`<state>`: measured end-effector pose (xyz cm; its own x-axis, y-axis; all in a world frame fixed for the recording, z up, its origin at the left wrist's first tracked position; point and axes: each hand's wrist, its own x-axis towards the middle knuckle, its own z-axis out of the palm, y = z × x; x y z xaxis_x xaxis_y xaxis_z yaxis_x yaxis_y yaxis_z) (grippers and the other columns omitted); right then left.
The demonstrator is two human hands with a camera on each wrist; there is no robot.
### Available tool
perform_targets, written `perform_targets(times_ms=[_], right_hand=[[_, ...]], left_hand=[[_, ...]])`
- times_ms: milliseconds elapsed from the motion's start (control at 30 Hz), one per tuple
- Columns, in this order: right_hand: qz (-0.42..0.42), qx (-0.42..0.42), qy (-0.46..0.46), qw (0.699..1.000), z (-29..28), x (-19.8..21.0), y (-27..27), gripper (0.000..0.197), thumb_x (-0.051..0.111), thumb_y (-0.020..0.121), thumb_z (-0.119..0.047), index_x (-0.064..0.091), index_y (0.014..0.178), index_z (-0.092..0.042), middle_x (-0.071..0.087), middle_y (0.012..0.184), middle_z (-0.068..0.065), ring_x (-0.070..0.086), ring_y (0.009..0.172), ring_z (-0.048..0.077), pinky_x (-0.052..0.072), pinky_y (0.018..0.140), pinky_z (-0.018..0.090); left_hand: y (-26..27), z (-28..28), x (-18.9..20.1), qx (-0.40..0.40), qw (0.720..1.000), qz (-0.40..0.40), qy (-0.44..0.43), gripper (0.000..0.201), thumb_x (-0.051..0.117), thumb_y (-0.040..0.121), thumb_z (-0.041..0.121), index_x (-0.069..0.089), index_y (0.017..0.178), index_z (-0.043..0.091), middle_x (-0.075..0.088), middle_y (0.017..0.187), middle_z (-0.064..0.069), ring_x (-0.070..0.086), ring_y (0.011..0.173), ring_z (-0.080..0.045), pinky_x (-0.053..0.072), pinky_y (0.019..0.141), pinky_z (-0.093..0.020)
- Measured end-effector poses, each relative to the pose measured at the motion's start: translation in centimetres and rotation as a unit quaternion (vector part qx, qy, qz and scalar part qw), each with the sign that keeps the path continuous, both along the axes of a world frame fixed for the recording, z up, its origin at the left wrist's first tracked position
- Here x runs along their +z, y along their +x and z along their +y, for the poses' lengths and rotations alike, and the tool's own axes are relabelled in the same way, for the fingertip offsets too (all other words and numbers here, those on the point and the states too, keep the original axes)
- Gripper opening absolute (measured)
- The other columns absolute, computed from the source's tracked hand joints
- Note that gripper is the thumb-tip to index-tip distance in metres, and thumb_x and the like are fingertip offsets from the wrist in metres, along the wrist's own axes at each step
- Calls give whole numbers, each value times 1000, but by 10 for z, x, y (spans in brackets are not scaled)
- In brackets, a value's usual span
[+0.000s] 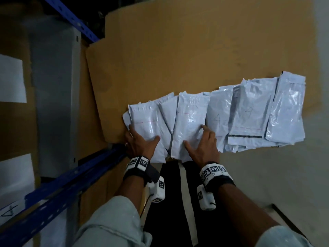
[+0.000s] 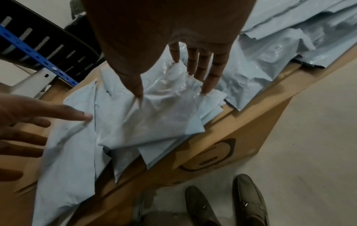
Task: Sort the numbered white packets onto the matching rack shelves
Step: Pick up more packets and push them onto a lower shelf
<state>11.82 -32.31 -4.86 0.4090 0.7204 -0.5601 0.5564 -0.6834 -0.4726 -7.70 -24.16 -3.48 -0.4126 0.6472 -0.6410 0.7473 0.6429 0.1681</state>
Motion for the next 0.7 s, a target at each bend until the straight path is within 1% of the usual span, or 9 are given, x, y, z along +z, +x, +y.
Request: perform_targets(times_ms=[167, 267, 333, 400, 467, 533, 600, 633, 700], right_hand=[[-12, -24, 51, 998, -2, -5, -10, 83, 77, 84, -39, 36, 151, -15, 46, 142, 13, 47, 129, 33, 50, 99, 50], [-22, -31, 89, 995, 0, -9, -11, 72, 73, 88, -27, 37, 150, -17, 45, 141, 9, 51, 126, 31, 55, 91, 50], [-27, -33, 116, 992, 4, -11, -9, 67, 70, 90, -18, 40, 149, -15, 45, 139, 10, 53, 123, 32, 55, 89, 43], [-26, -38, 144, 988, 8, -12, -5, 63, 67, 90, -10, 43, 148, -11, 46, 138, 12, 53, 123, 32, 50, 90, 34], [-25, -37, 161, 986, 14, -13, 0, 63, 67, 89, -8, 44, 147, -9, 47, 139, 13, 51, 125, 30, 48, 95, 31], [-15, -38, 163, 986, 17, -15, 4, 64, 68, 89, -12, 43, 148, -9, 46, 143, 13, 48, 130, 30, 49, 102, 39], [-7, -32, 164, 986, 17, -16, 6, 67, 69, 91, -21, 39, 151, -10, 44, 148, 14, 44, 136, 29, 46, 108, 47], [-5, -26, 161, 987, 15, -17, 7, 72, 71, 91, -30, 37, 152, -10, 43, 150, 13, 42, 138, 29, 45, 110, 48], [-7, -10, 140, 990, 13, -16, 6, 91, 76, 86, -51, 33, 154, -11, 41, 153, 13, 39, 141, 29, 42, 112, 47]], left_hand=[[-6, -12, -11, -39, 999, -1, 24, 125, 83, 64, 60, 7, 158, 27, 30, 154, -11, 41, 133, -40, 36, 106, -54], [-7, -12, -11, -48, 998, -13, 44, 119, 82, 66, 59, 12, 157, 26, 34, 153, -11, 45, 130, -40, 38, 105, -53], [-8, -12, -12, -46, 996, -29, 68, 116, 82, 68, 56, 13, 156, 28, 36, 151, -11, 47, 128, -41, 41, 103, -53], [-8, -12, -14, -36, 993, -41, 106, 114, 81, 70, 54, 11, 157, 31, 37, 150, -11, 49, 124, -42, 44, 100, -53], [-8, -10, -16, -12, 989, -53, 141, 113, 81, 71, 53, 10, 157, 34, 36, 149, -12, 49, 121, -42, 45, 99, -54], [-9, -9, -19, 2, 984, -70, 165, 114, 82, 71, 54, 11, 157, 36, 37, 145, -11, 49, 120, -39, 45, 101, -55], [-10, -8, -20, 1, 982, -82, 172, 117, 83, 67, 58, 11, 157, 38, 35, 144, -9, 48, 120, -36, 45, 102, -55], [-10, -9, -21, -6, 982, -84, 169, 121, 84, 64, 62, 10, 157, 38, 34, 145, -9, 48, 120, -35, 45, 102, -54], [-9, -10, -21, -28, 987, -70, 144, 129, 83, 59, 68, 6, 157, 38, 31, 148, -11, 47, 123, -38, 43, 103, -54]])
